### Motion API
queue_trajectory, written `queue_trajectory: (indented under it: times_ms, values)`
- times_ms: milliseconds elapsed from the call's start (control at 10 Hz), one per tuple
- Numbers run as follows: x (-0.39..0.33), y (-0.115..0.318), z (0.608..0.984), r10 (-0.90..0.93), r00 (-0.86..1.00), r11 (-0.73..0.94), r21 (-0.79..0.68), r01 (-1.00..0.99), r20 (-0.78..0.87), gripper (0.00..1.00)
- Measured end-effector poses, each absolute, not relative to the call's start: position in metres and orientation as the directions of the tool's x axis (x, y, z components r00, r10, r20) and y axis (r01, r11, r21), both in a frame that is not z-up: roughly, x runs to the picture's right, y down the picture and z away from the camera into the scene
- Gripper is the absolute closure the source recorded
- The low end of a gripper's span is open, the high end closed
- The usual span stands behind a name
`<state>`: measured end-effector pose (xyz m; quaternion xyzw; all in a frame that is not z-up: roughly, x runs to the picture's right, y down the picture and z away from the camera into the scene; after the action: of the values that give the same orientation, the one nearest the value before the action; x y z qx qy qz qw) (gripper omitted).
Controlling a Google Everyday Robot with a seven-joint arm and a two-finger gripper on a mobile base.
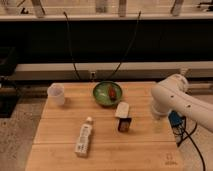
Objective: Knock the eraser over
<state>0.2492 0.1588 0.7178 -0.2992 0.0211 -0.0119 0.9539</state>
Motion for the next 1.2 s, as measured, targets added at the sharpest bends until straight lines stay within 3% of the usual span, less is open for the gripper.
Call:
queue_trajectory:
  times_ms: [1200]
  values:
    - [0.228, 0.174, 0.73, -0.042, 0.999, 0.816, -0.577, 0.022, -0.022, 0.23]
